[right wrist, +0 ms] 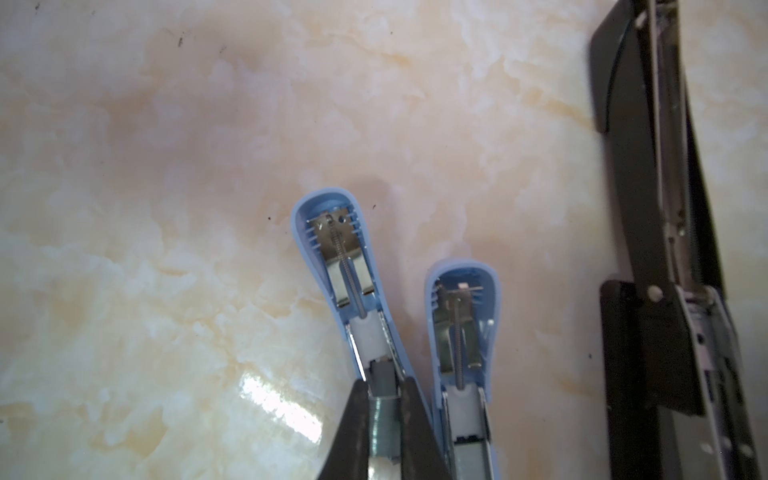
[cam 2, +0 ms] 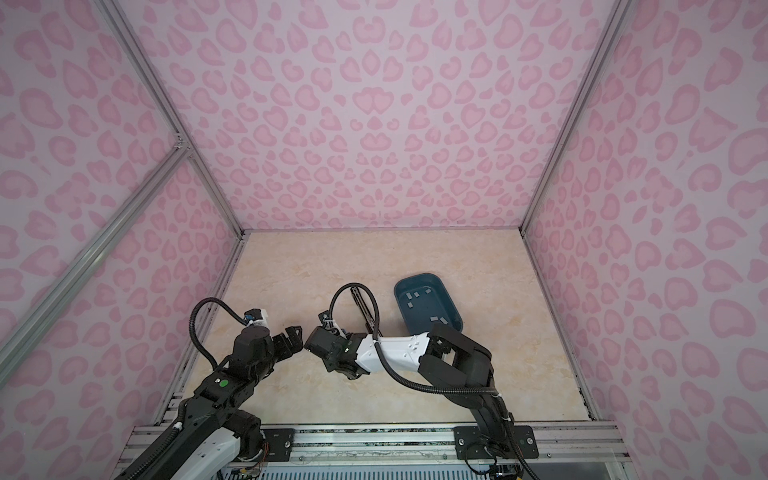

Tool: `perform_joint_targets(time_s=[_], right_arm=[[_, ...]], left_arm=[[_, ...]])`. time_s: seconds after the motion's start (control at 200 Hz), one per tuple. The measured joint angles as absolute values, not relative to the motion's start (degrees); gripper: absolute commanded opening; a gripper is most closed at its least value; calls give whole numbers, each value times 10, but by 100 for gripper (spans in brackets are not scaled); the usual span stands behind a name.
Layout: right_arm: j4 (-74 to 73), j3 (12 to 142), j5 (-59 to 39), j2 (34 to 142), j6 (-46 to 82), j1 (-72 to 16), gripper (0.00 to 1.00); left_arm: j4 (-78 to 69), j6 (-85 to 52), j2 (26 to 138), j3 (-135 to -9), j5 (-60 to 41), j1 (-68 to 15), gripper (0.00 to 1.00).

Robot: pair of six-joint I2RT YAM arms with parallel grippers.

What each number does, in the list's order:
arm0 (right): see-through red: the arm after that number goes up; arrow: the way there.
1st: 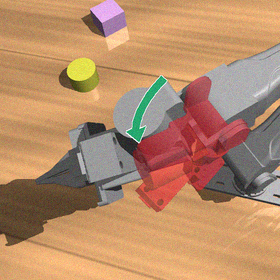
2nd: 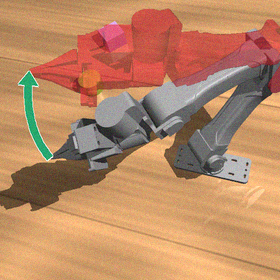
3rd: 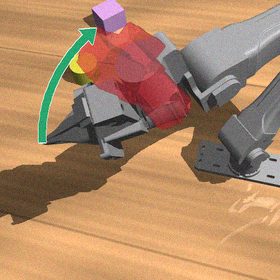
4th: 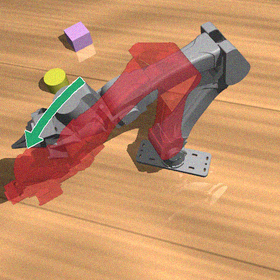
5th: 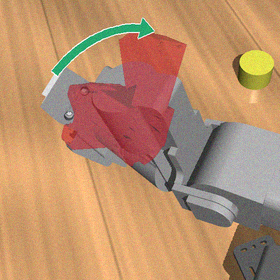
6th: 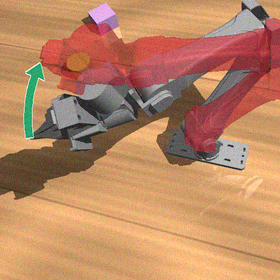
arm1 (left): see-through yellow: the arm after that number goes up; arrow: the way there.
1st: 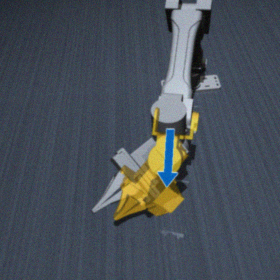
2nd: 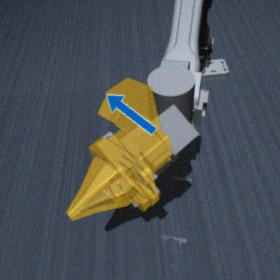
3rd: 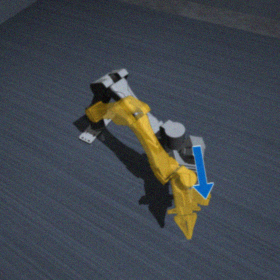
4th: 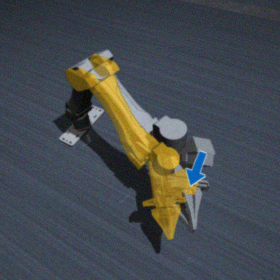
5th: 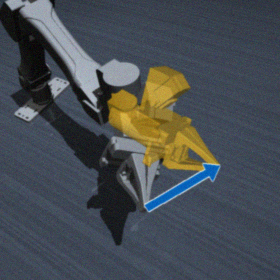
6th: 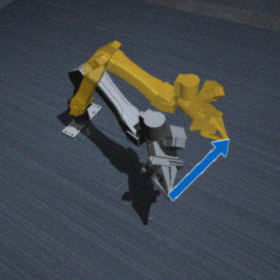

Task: Load the staples into the stapler

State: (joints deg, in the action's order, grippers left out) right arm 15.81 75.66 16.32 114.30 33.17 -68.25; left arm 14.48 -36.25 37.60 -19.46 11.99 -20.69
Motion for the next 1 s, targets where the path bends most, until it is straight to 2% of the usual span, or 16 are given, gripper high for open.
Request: perform_joint_targets(time_s=[0.745,1.0], right_arm=[[170,739,145,1122,240,-695,10],[188,784,123,1148,145,-688,9]], left_arm=[[145,-362,395,-196,122,-207,97],[144,-362,401,-197,123,-207,97]])
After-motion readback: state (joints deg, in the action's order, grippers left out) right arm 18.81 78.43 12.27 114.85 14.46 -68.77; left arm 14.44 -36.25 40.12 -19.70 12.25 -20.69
